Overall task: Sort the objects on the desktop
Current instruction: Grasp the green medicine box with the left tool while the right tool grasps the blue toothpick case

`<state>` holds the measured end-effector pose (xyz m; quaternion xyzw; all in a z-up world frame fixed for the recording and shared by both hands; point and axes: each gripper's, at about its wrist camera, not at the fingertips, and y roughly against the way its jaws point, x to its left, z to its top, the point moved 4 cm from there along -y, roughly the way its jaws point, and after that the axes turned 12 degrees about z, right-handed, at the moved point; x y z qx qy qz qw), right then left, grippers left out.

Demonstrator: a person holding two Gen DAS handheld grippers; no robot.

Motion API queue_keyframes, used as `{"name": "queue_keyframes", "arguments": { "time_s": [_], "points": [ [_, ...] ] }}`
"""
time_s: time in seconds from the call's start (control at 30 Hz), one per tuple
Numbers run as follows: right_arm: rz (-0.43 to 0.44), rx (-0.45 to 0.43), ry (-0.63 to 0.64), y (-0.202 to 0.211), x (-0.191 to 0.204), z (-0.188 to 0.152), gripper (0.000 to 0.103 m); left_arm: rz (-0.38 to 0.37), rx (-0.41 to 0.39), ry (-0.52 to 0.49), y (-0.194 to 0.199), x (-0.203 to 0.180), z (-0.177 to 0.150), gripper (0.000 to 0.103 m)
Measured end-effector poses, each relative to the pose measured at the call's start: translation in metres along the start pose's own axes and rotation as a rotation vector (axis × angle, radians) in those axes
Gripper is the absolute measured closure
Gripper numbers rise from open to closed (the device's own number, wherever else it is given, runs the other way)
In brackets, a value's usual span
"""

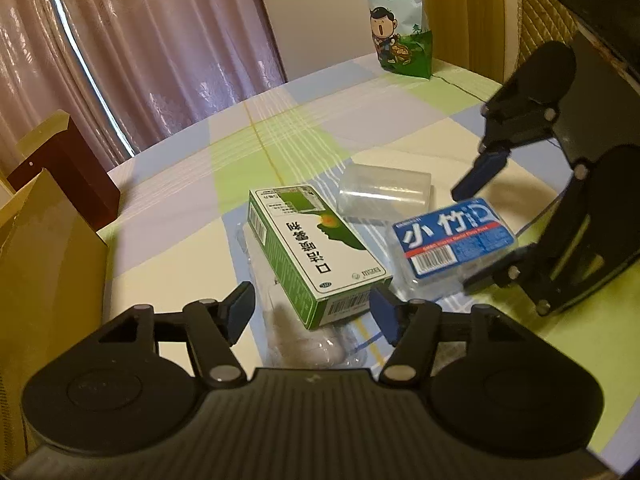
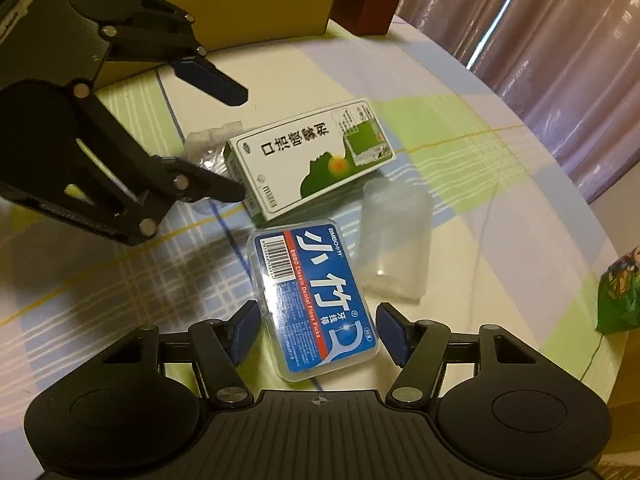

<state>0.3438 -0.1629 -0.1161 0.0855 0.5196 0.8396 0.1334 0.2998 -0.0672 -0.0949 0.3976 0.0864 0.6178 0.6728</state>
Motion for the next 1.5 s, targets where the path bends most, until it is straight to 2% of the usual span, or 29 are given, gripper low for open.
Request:
{"name": "queue_keyframes", "arguments": {
  "time_s": [0.07,0.1,0.27,0.4,0.57,0.67,0.83,1.13,1.2,1.33,1.5],
  "points": [
    [-0.009,0.018,-0.028,0.003,0.000,-0.004,0.040,0.001,-0.001,0.007,-0.001,-0.001,0.003,0.029],
    [-0.017,0.018,-0.055,0.006,-0.001,-0.008,0.040,0.003,-0.001,0.010,-0.002,-0.002,0.004,0.026],
    [-0.058,0.015,-0.193,0.020,-0.006,-0.027,0.040,0.018,0.017,-0.002,-0.016,-0.010,0.012,0.023],
    [-0.076,0.014,-0.242,0.028,-0.005,-0.041,0.040,0.031,0.035,-0.014,-0.028,-0.017,0.018,0.023],
    [-0.091,0.005,-0.278,0.035,-0.006,-0.049,0.040,0.043,0.055,-0.027,-0.042,-0.025,0.025,0.038],
    [-0.094,-0.008,-0.298,0.042,-0.001,-0.055,0.040,0.020,0.057,-0.030,-0.038,-0.023,0.024,0.045],
    [-0.076,-0.034,-0.343,0.049,0.004,-0.055,0.040,-0.045,0.069,-0.028,-0.019,-0.019,0.012,0.049],
    [-0.033,-0.029,-0.387,0.050,0.034,-0.054,0.040,-0.166,0.125,-0.007,0.034,-0.027,-0.036,0.050],
    [-0.037,-0.023,-0.405,0.049,0.040,-0.056,0.040,-0.166,0.139,-0.009,0.038,-0.028,-0.043,0.050],
    [-0.061,-0.020,-0.390,0.047,0.050,-0.057,0.040,-0.156,0.147,-0.008,0.042,-0.029,-0.050,0.041],
    [-0.097,0.000,-0.334,0.041,0.054,-0.054,0.040,-0.150,0.142,0.003,0.038,-0.028,-0.045,0.041]
  ]
}}
